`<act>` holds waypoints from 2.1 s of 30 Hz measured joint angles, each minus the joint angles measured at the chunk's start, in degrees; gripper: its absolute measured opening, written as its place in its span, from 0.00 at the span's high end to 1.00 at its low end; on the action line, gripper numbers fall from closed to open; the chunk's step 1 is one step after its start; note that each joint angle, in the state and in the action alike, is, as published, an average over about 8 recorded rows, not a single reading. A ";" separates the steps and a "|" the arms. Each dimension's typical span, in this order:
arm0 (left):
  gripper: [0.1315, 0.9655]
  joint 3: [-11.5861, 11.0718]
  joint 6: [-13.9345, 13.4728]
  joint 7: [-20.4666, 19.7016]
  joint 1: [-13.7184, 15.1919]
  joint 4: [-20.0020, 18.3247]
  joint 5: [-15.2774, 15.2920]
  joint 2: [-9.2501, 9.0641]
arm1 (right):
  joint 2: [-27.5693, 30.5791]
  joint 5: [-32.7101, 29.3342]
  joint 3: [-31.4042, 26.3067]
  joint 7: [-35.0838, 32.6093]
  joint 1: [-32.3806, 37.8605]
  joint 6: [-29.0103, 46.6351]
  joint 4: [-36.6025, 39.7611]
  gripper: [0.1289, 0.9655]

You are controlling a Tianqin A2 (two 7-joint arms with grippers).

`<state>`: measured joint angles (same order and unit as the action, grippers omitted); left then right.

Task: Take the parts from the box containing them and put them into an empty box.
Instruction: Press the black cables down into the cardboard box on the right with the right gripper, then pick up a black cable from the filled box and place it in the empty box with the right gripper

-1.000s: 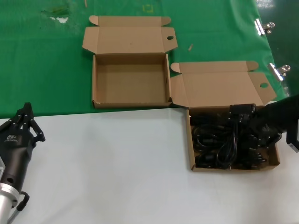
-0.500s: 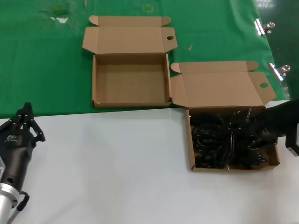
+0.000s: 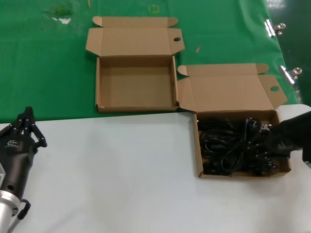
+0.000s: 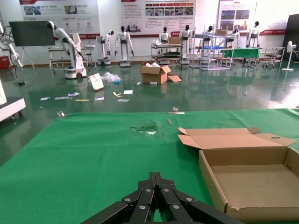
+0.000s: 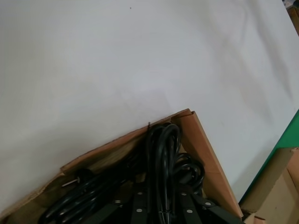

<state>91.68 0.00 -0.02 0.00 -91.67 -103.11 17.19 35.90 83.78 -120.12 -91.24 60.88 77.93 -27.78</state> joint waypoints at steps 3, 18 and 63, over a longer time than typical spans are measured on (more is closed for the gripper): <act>0.99 0.00 0.00 0.00 0.00 0.00 0.00 0.00 | 0.19 -0.04 0.05 -0.08 -0.05 0.04 0.11 0.87; 0.99 0.00 0.00 0.00 0.00 0.00 0.00 0.00 | 0.99 1.50 2.15 4.32 0.74 -0.80 -2.52 0.95; 0.99 0.00 0.00 0.00 0.00 0.00 0.00 0.00 | -27.14 -0.14 3.44 24.58 20.85 -22.43 23.91 0.95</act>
<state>91.68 0.00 -0.02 0.00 -91.67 -103.12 17.19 8.76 83.63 -116.68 -66.66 81.73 55.51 -3.88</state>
